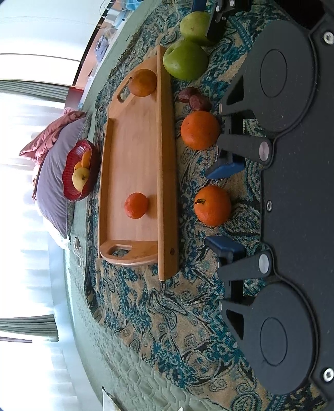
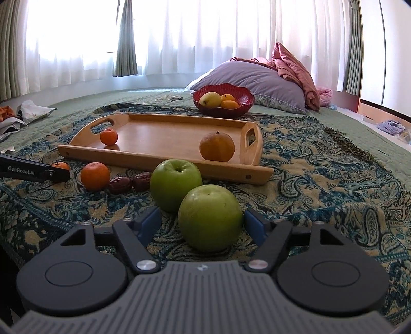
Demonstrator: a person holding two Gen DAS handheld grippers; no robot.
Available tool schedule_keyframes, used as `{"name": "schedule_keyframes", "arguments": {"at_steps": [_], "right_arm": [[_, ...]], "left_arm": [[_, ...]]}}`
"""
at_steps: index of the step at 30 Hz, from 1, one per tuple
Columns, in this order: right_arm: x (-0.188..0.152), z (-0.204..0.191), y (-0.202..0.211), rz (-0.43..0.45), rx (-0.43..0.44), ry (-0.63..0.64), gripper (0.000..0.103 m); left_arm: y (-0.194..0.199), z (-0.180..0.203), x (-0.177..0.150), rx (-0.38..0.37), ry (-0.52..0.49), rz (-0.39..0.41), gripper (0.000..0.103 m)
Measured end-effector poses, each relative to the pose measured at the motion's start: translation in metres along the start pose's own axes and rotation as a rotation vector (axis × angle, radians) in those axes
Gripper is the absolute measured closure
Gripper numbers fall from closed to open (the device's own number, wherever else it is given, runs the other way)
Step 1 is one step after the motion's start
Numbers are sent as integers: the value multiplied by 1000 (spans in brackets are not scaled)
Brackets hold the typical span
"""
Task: Organize fruits
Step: 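Grasp a second tangerine with the left tool while the right tool grasps the pale green apple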
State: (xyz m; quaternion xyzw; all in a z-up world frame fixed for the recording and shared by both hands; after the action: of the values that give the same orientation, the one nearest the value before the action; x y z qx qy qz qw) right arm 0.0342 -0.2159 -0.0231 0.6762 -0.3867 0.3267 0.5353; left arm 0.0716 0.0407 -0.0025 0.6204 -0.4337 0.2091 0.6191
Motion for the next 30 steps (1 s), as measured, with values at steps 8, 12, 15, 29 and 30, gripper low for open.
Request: {"name": "schedule_keyframes", "arguments": {"at_steps": [8, 12, 15, 29, 30], "right_arm": [[0, 1, -3, -8, -11, 1, 29], [0, 2, -4, -11, -13, -5, 35], [0, 3, -4, -7, -19, -8, 41], [24, 10, -3, 35, -12, -97, 44], [28, 11, -4, 41, -12, -107, 44]], "left_arm": [[-2, 3, 1, 2, -10, 1, 71], [-2, 3, 2, 5, -10, 2, 71], [-2, 3, 2, 7, -5, 3, 71], [-2, -11, 36, 31, 40, 45, 71], [-3, -12, 40, 32, 43, 48, 71]]}}
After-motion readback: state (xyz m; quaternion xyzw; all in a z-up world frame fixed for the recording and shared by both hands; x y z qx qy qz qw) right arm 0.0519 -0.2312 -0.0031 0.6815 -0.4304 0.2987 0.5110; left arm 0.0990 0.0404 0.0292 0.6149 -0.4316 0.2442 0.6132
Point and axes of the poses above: each gripper's, at about its wrist camera, not at the fingertips, and y roughly against the way its jaws point, z to its right, x to its top, the point moved 3 cm from there along -y, roughly the way its jaws point, and after that the axes turned 14 degrees about -y, right-handed, at the moved point
